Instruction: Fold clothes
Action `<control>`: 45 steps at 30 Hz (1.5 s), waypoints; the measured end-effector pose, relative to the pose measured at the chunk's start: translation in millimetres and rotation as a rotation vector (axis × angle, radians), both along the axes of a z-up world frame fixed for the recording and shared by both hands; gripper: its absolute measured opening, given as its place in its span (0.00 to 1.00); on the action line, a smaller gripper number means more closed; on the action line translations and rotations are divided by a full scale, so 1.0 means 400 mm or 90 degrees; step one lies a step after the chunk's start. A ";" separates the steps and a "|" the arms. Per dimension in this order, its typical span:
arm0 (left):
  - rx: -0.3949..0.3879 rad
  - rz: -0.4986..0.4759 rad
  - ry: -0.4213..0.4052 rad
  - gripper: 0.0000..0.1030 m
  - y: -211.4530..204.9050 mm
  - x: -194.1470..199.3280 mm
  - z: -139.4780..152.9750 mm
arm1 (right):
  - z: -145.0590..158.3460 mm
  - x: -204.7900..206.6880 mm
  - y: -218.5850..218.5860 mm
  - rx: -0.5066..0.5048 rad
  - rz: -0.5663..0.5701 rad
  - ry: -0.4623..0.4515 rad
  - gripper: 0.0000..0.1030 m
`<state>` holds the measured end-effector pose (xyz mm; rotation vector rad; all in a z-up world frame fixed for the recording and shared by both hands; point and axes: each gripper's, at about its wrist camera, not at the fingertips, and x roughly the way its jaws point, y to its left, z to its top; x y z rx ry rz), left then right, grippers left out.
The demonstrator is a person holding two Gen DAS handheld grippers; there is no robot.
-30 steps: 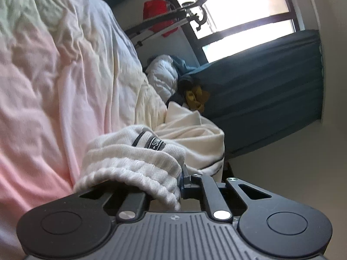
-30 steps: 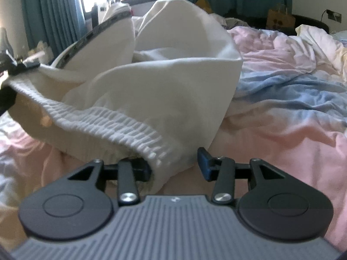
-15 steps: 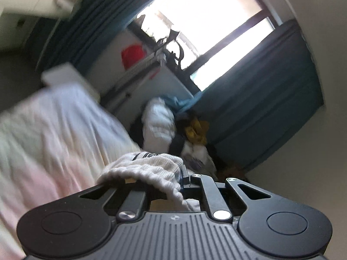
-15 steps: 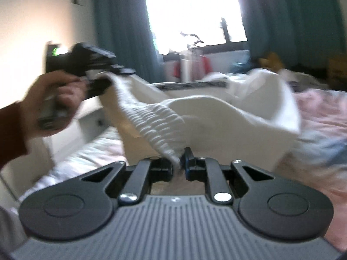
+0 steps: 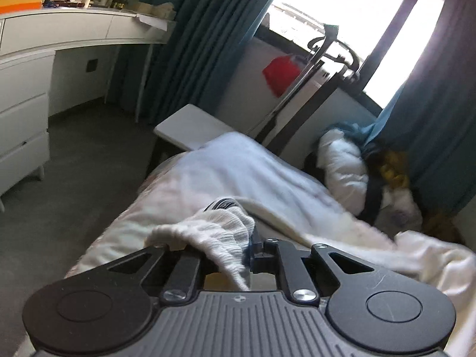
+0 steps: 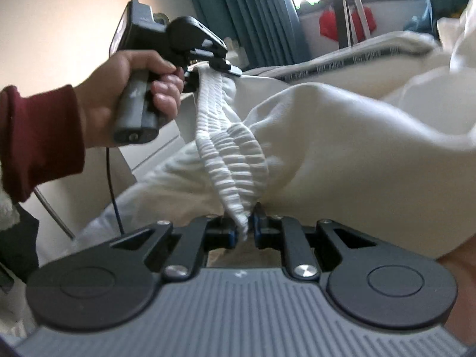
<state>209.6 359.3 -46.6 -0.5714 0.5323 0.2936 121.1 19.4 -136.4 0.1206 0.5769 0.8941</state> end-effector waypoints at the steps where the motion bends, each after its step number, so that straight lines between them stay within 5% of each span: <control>1: 0.000 -0.004 -0.001 0.13 0.004 -0.004 -0.012 | -0.013 0.004 0.004 -0.001 0.004 0.003 0.15; 6: 0.021 -0.034 -0.009 0.34 -0.004 -0.065 -0.004 | -0.002 0.011 -0.005 0.008 0.025 -0.011 0.21; 9: 0.045 -0.055 -0.006 0.53 -0.029 -0.134 0.023 | 0.014 -0.003 -0.017 0.008 0.029 -0.017 0.33; 13: 0.091 -0.066 -0.004 0.73 -0.096 -0.245 0.076 | 0.040 -0.077 -0.033 -0.009 0.017 -0.056 0.80; 19: 0.150 -0.093 -0.024 0.84 -0.257 -0.398 0.174 | 0.117 -0.138 -0.121 -0.007 -0.024 -0.077 0.80; 28: 0.221 -0.176 -0.092 0.86 -0.603 -0.551 0.263 | 0.234 -0.192 -0.361 -0.024 -0.121 -0.135 0.80; 37: 0.184 -0.253 -0.109 0.87 -0.900 -0.531 0.149 | 0.279 -0.217 -0.596 -0.060 -0.213 -0.201 0.80; 45: 0.285 -0.305 -0.062 0.87 -0.965 -0.431 0.066 | 0.221 -0.203 -0.741 -0.049 -0.306 -0.142 0.80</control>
